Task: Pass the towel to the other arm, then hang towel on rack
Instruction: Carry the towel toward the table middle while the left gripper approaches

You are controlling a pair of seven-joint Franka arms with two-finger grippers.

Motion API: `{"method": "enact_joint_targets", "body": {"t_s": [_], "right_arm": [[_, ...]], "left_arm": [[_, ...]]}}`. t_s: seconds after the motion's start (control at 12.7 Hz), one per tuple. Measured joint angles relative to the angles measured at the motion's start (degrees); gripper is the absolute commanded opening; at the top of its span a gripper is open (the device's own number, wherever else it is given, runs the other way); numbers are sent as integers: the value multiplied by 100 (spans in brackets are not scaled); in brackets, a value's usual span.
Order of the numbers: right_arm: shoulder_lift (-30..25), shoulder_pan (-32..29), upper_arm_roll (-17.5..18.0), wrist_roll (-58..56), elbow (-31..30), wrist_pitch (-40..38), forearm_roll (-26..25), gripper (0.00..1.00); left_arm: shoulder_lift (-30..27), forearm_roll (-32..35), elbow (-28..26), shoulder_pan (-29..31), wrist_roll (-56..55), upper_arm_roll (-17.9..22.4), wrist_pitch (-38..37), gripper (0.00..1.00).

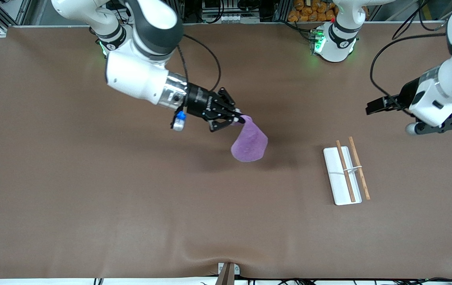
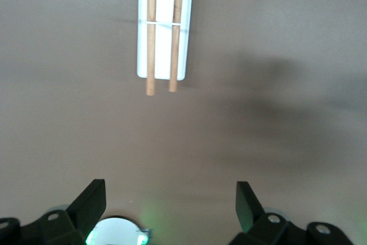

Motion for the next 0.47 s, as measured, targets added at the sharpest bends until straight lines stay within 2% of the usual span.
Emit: {"method": "enact_joint_targets", "body": {"t_s": [0.24, 0.47], "right_arm": [[331, 201, -2, 0, 181, 289, 25, 0], [406, 206, -15, 0, 305, 292, 26, 0]], "left_arm": [[213, -230, 1, -23, -281, -14, 259, 100], [457, -984, -1, -5, -515, -4, 917, 100]]}}
